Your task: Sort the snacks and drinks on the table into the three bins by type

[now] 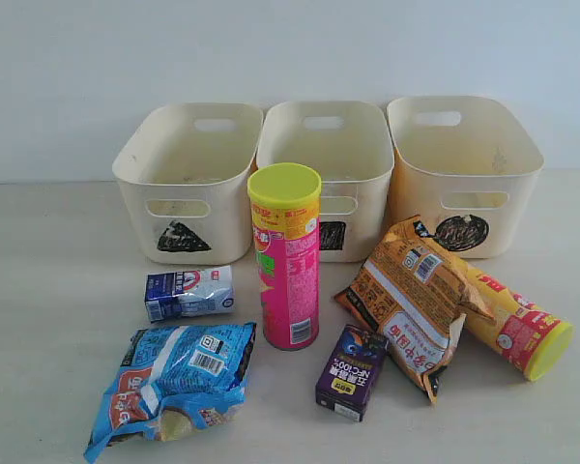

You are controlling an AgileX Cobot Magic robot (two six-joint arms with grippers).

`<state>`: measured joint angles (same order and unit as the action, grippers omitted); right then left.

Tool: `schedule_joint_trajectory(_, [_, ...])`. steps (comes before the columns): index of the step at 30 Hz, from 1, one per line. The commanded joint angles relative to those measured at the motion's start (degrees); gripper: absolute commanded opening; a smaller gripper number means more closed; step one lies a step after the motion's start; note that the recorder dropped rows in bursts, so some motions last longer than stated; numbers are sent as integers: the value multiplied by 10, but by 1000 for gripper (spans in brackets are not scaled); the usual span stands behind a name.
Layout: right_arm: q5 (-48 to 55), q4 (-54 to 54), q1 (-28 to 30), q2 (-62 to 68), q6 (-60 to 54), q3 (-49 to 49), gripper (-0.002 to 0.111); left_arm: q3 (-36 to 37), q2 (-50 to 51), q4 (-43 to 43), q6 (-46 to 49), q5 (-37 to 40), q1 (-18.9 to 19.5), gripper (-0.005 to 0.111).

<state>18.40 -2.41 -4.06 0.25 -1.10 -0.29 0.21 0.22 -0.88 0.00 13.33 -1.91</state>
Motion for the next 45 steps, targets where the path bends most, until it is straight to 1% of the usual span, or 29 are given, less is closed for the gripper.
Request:
schedule_joint_trajectory(1, [-32,2,1,-3,-9,3,0,-2,-2,-4,-4,-5,1,4])
schedule_joint_trajectory(4, [-113,2,1,-3,-9,3,0,-2,-2,-4,-4,-5,1,4])
schedule_joint_trajectory(9, [-327,2,1,-3,-9,3,0,-2,-2,-4,-4,-5,1,4])
schedule_joint_trajectory(13, [-458,1,1,-3,20,3,0,-2,-2,-4,-4,-4,1,4])
schedule_joint_trajectory(14, [-473,1,1,-3,44,3,0,-2,-2,-4,-4,-4,1,4])
schedule_joint_trajectory(17, [-507,-1,1,-3,184,3,0,-2,-2,-4,-4,-4,1,4])
schedule_joint_trajectory(18, [-516,-1,1,-3,213,3,0,-2,-2,-4,-4,-4,1,4])
schedule_joint_trajectory(21, [-543,-1,1,-3,227,3,0,-2,-2,-4,-4,-4,1,4])
schedule_joint_trajectory(24, [-542,-1,1,17,232,-32,0,-2,-2,-4,-4,-4,1,4])
schedule_joint_trajectory(28, [-543,1,1,77,232,-103,0,-2,-2,-4,-4,-4,1,4])
schedule_joint_trajectory(29, [-543,4,1,122,229,-147,0,-2,-2,-4,-4,-4,1,4])
schedule_joint_trajectory(30, [-544,5,1,143,226,-166,0,-2,-2,-4,-4,-4,1,4])
schedule_joint_trajectory(31, [-544,9,1,198,213,-212,0,-2,-2,-4,-4,-4,1,4])
schedule_joint_trajectory(35, [-542,10,1,309,185,-284,0,-2,-2,-4,-4,-4,1,4])
schedule_joint_trajectory(36, [-534,16,1,368,185,-314,0,-2,-2,-4,-4,-4,1,4])
schedule_joint_trajectory(39, [-509,35,1,449,185,-353,0,-2,-2,-4,-4,-4,1,4])
schedule_joint_trajectory(40, [-474,60,1,487,190,-376,0,-2,-2,-4,-4,-4,1,4])
schedule_joint_trajectory(42, [-345,140,1,568,199,-437,0,-2,-2,-4,-4,-4,1,4])
schedule_joint_trajectory(43, [-301,149,1,589,200,-456,0,-2,-2,-4,-4,-4,1,4])
schedule_joint_trajectory(44, [-208,165,1,624,198,-489,0,-2,-2,-4,-4,-4,1,4])
schedule_joint_trajectory(45, [-173,169,1,642,193,-507,0,-2,-2,-4,-4,-4,1,4])
